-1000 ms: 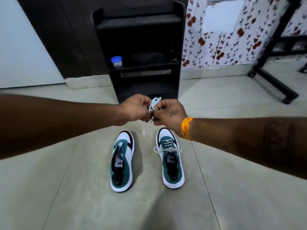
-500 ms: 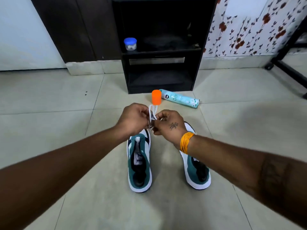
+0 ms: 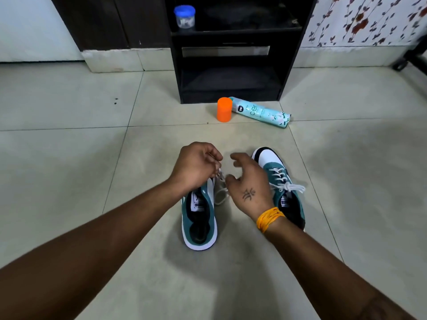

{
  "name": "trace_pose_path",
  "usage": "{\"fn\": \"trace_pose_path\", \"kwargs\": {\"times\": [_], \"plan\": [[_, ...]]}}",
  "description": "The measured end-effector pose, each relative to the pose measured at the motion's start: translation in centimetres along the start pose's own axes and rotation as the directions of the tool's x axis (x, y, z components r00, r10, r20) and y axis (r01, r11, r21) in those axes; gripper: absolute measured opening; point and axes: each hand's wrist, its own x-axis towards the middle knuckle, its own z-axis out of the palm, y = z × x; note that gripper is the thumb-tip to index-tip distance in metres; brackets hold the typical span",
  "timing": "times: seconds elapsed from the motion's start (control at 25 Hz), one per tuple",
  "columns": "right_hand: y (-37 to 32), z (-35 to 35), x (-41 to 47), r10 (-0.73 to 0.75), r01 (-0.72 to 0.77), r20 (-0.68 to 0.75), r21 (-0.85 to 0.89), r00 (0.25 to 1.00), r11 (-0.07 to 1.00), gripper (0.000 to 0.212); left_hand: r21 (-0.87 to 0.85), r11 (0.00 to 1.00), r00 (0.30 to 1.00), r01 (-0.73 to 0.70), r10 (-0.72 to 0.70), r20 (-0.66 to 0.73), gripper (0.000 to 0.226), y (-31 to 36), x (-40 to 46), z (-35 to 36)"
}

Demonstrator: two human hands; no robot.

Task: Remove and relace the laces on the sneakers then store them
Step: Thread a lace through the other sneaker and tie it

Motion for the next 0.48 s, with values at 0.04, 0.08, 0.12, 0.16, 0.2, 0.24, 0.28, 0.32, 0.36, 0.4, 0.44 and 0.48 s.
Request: {"fn": "trace_pose_path", "kwargs": {"times": [0.04, 0.08, 0.12, 0.16, 0.2, 0.24, 0.28, 0.32, 0.36, 0.4, 0.44, 0.48], "plan": [[-0.7, -0.1, 0.0, -0.058, 0.058, 0.002, 0.038, 0.998, 0.998, 0.048, 0.013, 0.999, 1.000, -0.031, 0.031, 0.007, 0.019, 0.1, 0.0, -0.1], [-1.2, 0.1, 0.1, -0.066, 0.062, 0.029, 0.109, 0.997, 0.992, 0.046, 0.033, 0.998, 0.998, -0.061, 0.061, 0.010, 0.020, 0.3, -0.1, -0.2], [-1.4, 0.3, 0.2, -0.048, 0.036, 0.061, 0.180, 0.997, 0.983, 0.040, 0.058, 0.994, 0.996, -0.087, 0.087, 0.013, 0.021, 0.5, -0.2, -0.3], [-1.3, 0.7, 0.4, -0.011, -0.005, 0.067, 0.237, 0.998, 0.972, 0.034, 0.081, 0.991, 0.994, -0.107, 0.106, 0.020, 0.020, 0.6, -0.3, -0.5], [-1.0, 1.0, 0.6, 0.019, -0.029, 0.040, 0.273, 0.999, 0.962, 0.028, 0.093, 0.989, 0.993, -0.116, 0.114, 0.029, 0.019, 0.6, -0.4, -0.8], [-0.7, 1.1, 0.6, 0.041, -0.039, 0.000, 0.282, 0.999, 0.959, 0.023, 0.107, 0.987, 0.992, -0.120, 0.116, 0.038, 0.017, 0.5, -0.5, -1.3], [-0.4, 1.2, 0.6, 0.049, -0.040, -0.026, 0.279, 0.998, 0.959, 0.021, 0.120, 0.986, 0.993, -0.116, 0.112, 0.040, 0.015, 0.4, -0.5, -1.8], [-0.3, 1.1, 0.6, 0.049, -0.036, -0.044, 0.268, 0.998, 0.963, 0.021, 0.122, 0.987, 0.994, -0.106, 0.102, 0.034, 0.013, 0.2, -0.6, -2.2], [-0.2, 1.0, 0.6, 0.049, -0.035, -0.050, 0.261, 0.998, 0.965, 0.021, 0.109, 0.990, 0.996, -0.093, 0.091, 0.025, 0.010, 0.1, -0.7, -2.5], [-0.3, 0.9, 0.6, 0.048, -0.034, -0.049, 0.252, 0.998, 0.967, 0.021, 0.094, 0.992, 0.997, -0.081, 0.080, 0.011, 0.007, 0.0, -1.0, -2.8], [-0.4, 0.7, 0.5, 0.030, -0.018, -0.049, 0.232, 0.998, 0.973, 0.019, 0.086, 0.993, 0.997, -0.076, 0.077, -0.003, 0.006, 0.0, -1.2, -2.9], [-0.8, 0.6, 0.4, -0.012, 0.020, -0.038, 0.198, 0.999, 0.980, 0.019, 0.083, 0.994, 0.997, -0.076, 0.077, -0.015, 0.006, 0.1, -1.4, -2.8]]}}
